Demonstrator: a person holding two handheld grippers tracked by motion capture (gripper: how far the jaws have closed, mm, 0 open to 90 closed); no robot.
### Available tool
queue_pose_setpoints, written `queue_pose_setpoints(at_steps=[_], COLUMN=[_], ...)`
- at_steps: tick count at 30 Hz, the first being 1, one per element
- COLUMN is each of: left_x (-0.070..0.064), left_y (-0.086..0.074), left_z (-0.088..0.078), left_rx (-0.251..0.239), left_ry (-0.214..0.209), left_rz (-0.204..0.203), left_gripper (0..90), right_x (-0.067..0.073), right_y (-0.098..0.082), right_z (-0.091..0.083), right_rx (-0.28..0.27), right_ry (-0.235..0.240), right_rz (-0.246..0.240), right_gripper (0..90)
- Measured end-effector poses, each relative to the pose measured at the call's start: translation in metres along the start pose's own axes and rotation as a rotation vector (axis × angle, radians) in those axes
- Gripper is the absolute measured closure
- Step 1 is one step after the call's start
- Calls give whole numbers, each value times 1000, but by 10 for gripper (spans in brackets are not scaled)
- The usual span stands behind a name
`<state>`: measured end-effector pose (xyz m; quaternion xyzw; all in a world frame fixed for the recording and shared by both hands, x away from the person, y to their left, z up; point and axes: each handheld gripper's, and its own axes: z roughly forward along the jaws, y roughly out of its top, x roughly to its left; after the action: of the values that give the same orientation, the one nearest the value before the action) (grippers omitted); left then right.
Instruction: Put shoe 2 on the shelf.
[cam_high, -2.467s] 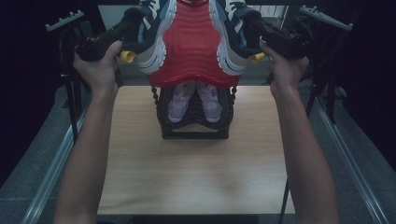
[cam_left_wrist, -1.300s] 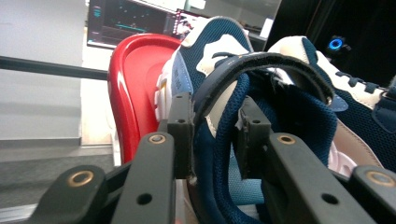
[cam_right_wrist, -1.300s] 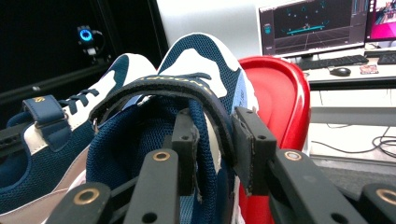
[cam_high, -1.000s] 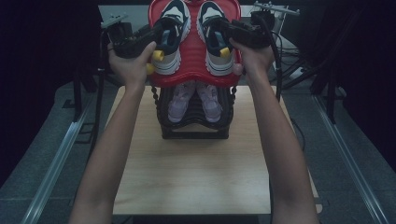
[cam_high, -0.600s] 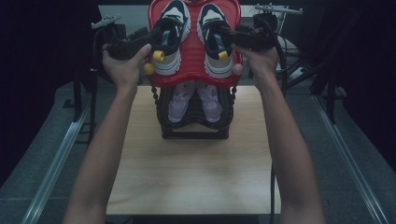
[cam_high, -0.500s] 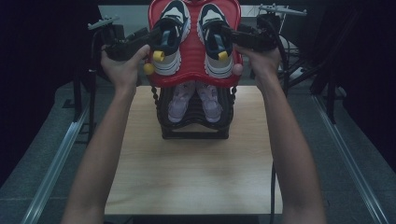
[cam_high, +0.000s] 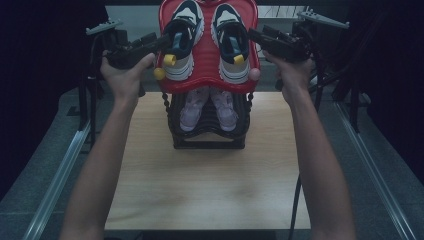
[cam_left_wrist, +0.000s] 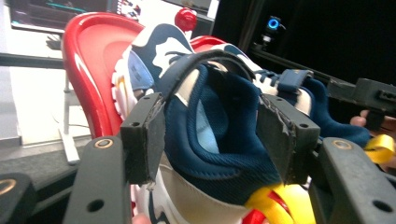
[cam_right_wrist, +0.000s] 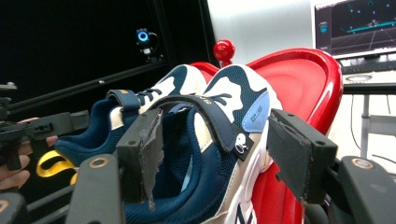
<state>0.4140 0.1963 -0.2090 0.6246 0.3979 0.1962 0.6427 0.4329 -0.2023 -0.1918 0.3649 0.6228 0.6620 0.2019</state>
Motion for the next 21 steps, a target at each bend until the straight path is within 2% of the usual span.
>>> queue_pose_setpoints(at_steps=[5, 9, 14, 21], left_x=[4, 6, 9, 10], left_y=[2, -2, -9, -16], left_z=[-6, -12, -19, -30], left_rx=[5, -6, -6, 0], left_ry=[-4, -21, -47, -57], left_rz=[13, 2, -15, 2], left_gripper=[413, 411, 405, 404], right_x=[-3, -6, -11, -17], right_y=[1, 0, -7, -19], right_z=[-8, -16, -25, -38], right_rx=[1, -22, -21, -23], right_ry=[7, 19, 18, 11], right_rz=[-24, -15, -5, -19], right_gripper=[369, 372, 373, 376])
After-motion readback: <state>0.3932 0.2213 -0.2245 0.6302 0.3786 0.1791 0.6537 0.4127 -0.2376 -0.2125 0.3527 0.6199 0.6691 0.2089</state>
